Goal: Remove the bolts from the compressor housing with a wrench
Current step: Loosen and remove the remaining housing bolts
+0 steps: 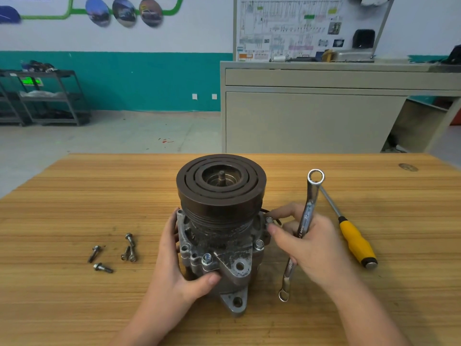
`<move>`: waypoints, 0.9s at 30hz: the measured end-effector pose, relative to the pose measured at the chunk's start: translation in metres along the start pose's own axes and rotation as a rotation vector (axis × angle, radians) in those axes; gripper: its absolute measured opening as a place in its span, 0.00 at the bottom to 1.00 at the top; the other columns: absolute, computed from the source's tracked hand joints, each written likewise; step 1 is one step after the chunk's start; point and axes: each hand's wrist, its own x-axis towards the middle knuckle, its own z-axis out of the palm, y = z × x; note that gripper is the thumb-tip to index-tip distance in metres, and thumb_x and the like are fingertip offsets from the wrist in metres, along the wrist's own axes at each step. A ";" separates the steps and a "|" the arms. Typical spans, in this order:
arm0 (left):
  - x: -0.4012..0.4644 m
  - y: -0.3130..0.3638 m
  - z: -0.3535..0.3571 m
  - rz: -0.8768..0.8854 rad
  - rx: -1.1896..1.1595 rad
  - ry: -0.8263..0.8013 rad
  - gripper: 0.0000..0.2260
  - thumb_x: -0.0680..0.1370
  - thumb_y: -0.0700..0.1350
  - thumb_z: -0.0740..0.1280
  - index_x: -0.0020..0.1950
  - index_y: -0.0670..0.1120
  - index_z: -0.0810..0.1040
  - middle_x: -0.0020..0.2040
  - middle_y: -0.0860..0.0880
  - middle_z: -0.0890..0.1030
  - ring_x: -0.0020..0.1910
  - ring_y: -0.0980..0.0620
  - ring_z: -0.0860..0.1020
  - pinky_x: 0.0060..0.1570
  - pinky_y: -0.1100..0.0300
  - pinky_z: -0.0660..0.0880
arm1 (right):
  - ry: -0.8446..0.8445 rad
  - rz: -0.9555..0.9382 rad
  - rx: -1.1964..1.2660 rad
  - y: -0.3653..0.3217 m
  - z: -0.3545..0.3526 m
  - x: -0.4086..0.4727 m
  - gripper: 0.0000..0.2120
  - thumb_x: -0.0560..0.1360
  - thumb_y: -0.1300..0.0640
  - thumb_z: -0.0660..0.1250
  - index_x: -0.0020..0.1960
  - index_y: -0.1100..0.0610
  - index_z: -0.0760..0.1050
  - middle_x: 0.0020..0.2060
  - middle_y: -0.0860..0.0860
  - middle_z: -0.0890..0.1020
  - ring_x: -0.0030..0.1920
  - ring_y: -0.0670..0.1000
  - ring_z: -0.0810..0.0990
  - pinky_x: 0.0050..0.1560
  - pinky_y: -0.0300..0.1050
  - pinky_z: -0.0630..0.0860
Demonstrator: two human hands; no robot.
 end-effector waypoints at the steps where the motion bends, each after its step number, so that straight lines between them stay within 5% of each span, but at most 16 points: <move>1: 0.000 0.000 0.000 -0.002 0.002 0.000 0.46 0.55 0.76 0.70 0.67 0.76 0.49 0.67 0.74 0.62 0.68 0.71 0.62 0.57 0.82 0.61 | -0.006 0.001 0.023 0.001 -0.001 0.000 0.07 0.68 0.47 0.68 0.46 0.42 0.79 0.18 0.47 0.69 0.20 0.45 0.67 0.25 0.38 0.66; 14: 0.000 0.002 0.000 -0.016 0.002 0.000 0.47 0.53 0.77 0.70 0.66 0.77 0.49 0.69 0.71 0.62 0.68 0.69 0.62 0.58 0.79 0.63 | 0.006 0.005 0.010 -0.001 0.002 0.000 0.10 0.67 0.41 0.74 0.46 0.42 0.77 0.18 0.48 0.70 0.20 0.44 0.68 0.24 0.34 0.67; 19: 0.000 0.006 0.000 0.000 -0.005 -0.004 0.46 0.54 0.76 0.69 0.67 0.75 0.50 0.65 0.75 0.63 0.67 0.71 0.63 0.57 0.81 0.61 | -0.030 0.014 0.027 -0.002 0.002 -0.001 0.06 0.71 0.51 0.70 0.47 0.41 0.78 0.18 0.48 0.70 0.20 0.44 0.68 0.25 0.34 0.66; 22: 0.000 0.006 0.001 -0.003 -0.013 -0.008 0.48 0.54 0.76 0.70 0.68 0.72 0.50 0.66 0.74 0.64 0.67 0.70 0.64 0.57 0.81 0.62 | 0.015 0.008 0.027 -0.002 0.004 -0.001 0.10 0.68 0.42 0.73 0.45 0.41 0.76 0.18 0.47 0.70 0.20 0.43 0.67 0.24 0.34 0.65; 27: 0.000 0.006 0.000 -0.006 -0.002 -0.004 0.49 0.54 0.77 0.69 0.69 0.70 0.49 0.66 0.74 0.63 0.67 0.71 0.63 0.57 0.81 0.62 | -0.020 0.004 0.026 -0.002 0.001 -0.001 0.04 0.73 0.50 0.70 0.47 0.41 0.78 0.18 0.47 0.70 0.20 0.44 0.68 0.25 0.35 0.66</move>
